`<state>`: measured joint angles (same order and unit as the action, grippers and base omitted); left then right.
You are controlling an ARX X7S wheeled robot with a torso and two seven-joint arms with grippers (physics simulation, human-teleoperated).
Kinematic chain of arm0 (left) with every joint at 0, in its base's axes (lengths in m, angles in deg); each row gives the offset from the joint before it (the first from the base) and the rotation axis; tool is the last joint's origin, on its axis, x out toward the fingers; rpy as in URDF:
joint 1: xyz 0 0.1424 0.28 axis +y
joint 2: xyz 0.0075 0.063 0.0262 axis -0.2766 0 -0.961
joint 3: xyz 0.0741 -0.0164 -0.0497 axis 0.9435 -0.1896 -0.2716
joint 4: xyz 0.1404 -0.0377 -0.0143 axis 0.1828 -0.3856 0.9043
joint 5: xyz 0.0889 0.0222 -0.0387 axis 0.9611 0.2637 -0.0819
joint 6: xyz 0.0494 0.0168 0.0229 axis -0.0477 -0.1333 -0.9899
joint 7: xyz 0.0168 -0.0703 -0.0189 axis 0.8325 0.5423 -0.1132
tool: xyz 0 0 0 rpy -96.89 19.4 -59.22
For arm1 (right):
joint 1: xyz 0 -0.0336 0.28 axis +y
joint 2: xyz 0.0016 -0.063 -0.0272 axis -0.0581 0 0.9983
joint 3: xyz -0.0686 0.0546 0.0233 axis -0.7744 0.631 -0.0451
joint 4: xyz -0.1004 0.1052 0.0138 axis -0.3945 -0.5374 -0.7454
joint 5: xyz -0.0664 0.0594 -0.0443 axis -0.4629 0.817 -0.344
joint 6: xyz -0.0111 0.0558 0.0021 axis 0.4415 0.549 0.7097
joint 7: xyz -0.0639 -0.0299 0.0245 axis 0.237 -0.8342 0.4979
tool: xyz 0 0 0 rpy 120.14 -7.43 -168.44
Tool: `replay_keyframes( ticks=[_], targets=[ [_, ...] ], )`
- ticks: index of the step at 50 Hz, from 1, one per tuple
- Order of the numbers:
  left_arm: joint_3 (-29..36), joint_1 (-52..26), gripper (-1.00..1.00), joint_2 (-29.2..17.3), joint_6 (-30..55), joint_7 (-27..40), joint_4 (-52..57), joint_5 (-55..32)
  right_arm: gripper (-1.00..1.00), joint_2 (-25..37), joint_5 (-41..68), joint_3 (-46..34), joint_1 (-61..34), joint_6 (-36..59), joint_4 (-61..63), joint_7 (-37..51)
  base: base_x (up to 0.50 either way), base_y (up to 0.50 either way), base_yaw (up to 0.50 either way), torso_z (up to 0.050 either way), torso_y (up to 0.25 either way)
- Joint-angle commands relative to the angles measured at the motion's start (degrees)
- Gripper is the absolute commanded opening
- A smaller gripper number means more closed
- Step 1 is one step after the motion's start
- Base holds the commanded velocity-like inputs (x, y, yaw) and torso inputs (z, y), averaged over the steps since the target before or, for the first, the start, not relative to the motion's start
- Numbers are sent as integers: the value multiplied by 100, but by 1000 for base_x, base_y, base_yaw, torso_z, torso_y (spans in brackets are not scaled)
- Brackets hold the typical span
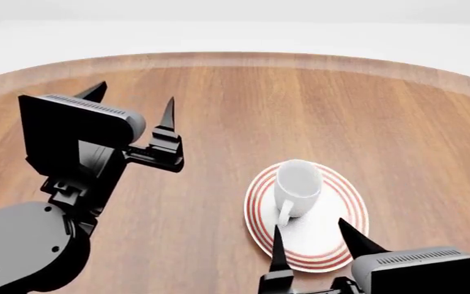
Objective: Pick up the white mug and put it on the plate, and put the chocolate pudding to the right of the plate.
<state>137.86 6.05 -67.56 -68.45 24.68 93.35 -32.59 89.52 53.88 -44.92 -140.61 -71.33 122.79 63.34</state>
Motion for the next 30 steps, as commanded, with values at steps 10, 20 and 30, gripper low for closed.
replay_keyframes(
  ticks=[10,20,30],
  targets=[
    [-8,88,100,-6,-37,-16,-18,-1,100,-377,491,470,275,217,1,13,0,0,0,0,0],
    [-7,163,100,13,-88,-47,-84,-5,100,-517,806,960,780,295,-95,-60,0,0,0,0,0],
    [-19,214,100,10,-127,-77,-113,-44,100,-592,989,1054,977,217,-208,-147,0,0,0,0,0]
  ],
)
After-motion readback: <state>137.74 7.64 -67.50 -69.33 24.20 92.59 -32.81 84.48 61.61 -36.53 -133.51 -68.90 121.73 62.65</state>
